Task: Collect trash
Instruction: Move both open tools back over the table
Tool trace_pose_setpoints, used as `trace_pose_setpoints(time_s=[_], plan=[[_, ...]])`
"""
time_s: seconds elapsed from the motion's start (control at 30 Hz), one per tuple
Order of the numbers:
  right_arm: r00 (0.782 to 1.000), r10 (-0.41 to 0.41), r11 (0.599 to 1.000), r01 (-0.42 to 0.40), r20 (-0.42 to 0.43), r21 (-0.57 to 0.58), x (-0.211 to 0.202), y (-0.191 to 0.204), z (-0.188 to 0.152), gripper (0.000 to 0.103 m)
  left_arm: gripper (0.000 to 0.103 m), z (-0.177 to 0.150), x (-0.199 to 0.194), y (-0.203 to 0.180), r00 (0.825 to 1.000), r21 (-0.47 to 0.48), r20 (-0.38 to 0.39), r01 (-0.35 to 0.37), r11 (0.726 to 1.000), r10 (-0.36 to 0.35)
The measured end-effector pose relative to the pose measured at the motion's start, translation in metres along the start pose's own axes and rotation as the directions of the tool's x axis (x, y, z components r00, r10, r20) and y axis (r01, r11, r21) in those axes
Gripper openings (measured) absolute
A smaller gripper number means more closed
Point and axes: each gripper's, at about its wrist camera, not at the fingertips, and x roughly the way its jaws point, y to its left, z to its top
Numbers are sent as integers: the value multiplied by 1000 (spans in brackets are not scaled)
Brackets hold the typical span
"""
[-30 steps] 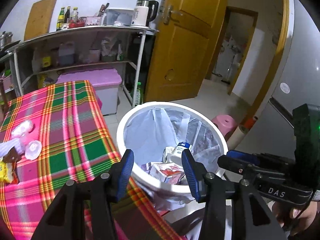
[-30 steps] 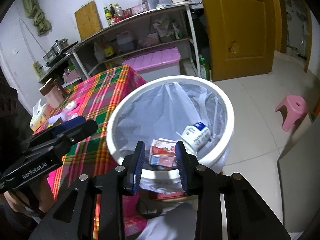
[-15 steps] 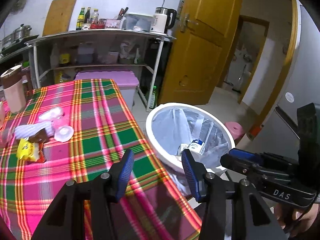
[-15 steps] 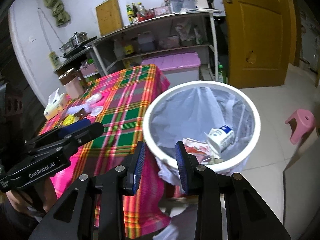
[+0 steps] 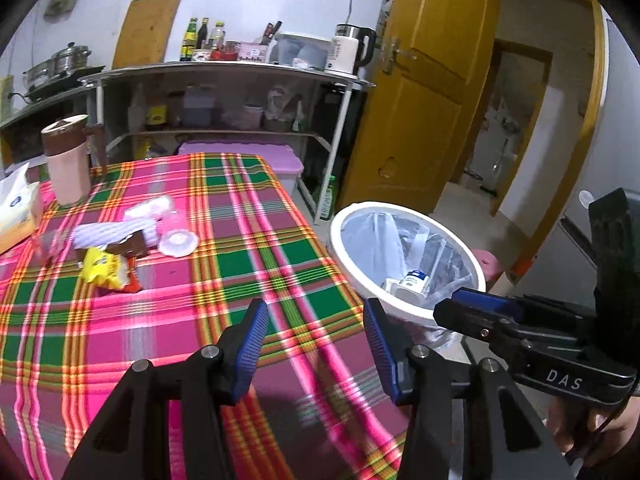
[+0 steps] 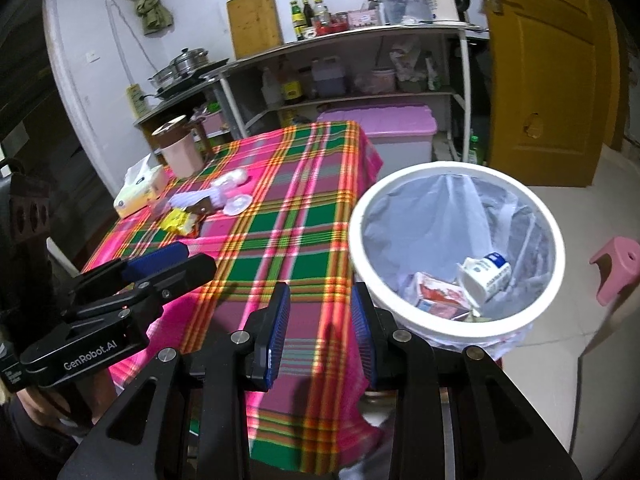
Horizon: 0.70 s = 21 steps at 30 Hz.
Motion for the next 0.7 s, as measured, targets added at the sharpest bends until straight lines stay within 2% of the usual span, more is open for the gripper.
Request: trace_pose_setpoints(time_s=[0.37, 0.43, 0.7], plan=[[998, 53, 997, -54, -31, -48, 20, 27, -1, 34, 50, -17, -10, 33, 997, -60, -12, -72, 996, 72], [997, 61, 996, -63, -36, -57, 24, 31, -1, 38, 50, -17, -12, 40, 996, -71, -11, -88, 994, 87], [994, 96, 990, -102, -58, -102, 42, 51, 7, 39, 50, -15, -18, 76, 986, -129, -2, -163, 978, 164]])
